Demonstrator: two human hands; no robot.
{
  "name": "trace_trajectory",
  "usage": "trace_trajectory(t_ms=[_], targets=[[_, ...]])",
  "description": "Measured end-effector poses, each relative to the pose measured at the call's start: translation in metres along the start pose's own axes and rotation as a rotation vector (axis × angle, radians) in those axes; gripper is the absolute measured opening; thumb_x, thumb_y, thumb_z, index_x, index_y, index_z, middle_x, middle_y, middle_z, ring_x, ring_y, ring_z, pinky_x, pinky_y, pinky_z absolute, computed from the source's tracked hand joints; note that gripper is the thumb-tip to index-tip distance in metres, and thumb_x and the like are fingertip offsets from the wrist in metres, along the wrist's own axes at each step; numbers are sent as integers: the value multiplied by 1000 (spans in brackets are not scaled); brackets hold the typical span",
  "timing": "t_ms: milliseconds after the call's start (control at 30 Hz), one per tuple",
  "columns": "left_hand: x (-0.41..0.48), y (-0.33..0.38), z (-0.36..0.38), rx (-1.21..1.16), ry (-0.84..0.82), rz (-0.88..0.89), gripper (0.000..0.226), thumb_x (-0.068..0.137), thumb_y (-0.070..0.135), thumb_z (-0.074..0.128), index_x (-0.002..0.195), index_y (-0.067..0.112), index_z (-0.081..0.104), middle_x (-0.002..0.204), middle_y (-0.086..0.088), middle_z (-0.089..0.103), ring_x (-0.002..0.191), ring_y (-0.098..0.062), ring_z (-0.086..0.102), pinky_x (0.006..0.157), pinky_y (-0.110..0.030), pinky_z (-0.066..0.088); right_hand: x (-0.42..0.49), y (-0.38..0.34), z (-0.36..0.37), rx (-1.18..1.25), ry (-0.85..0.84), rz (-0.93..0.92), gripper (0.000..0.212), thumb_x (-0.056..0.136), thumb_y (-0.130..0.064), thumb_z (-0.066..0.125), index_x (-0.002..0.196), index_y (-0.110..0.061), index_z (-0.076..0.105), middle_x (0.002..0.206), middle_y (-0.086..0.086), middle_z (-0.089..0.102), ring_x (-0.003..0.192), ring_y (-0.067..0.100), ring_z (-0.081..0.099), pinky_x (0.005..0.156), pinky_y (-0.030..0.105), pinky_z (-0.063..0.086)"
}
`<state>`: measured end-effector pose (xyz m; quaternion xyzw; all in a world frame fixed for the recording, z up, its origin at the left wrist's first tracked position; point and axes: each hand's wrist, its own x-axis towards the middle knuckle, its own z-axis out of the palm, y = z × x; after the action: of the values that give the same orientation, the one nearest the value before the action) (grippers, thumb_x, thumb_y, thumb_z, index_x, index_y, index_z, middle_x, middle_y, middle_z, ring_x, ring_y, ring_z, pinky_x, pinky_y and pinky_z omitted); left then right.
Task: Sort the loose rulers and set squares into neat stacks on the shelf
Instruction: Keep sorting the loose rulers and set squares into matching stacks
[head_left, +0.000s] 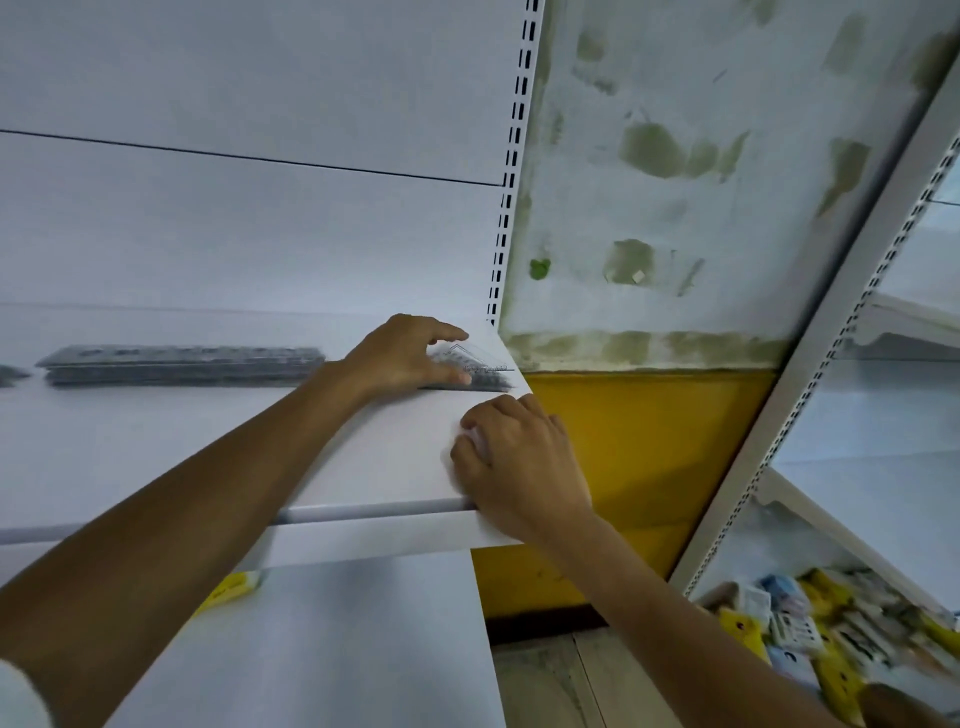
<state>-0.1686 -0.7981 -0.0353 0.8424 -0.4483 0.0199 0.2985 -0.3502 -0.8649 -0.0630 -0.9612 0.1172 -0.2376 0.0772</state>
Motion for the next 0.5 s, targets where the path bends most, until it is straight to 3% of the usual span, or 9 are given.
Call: trace_trajectory(t_ms=[267, 400, 500], targets=[[2, -9, 3, 169, 18, -14, 58, 72, 54, 68, 124, 32, 56, 134, 6, 53, 124, -18, 45, 100, -34, 33, -1, 1, 1, -1, 19, -17, 32, 92, -36, 34, 102, -17, 58, 110, -1, 61, 100, 16, 48, 88, 32, 38], [1, -14, 2, 122, -34, -26, 56, 75, 58, 62, 125, 34, 53, 137, 8, 50, 127, -17, 41, 104, -36, 32, -1, 2, 3, 11, 46, -27, 31, 92, -36, 36, 100, -17, 59, 107, -1, 62, 98, 15, 49, 87, 32, 39], [-1, -10, 0, 103, 35, 0, 54, 78, 57, 59, 125, 32, 53, 135, 5, 49, 126, -17, 40, 105, -38, 32, 1, 3, 4, 8, 42, -23, 30, 91, -35, 36, 99, -17, 60, 106, -2, 63, 97, 15, 50, 87, 32, 40]])
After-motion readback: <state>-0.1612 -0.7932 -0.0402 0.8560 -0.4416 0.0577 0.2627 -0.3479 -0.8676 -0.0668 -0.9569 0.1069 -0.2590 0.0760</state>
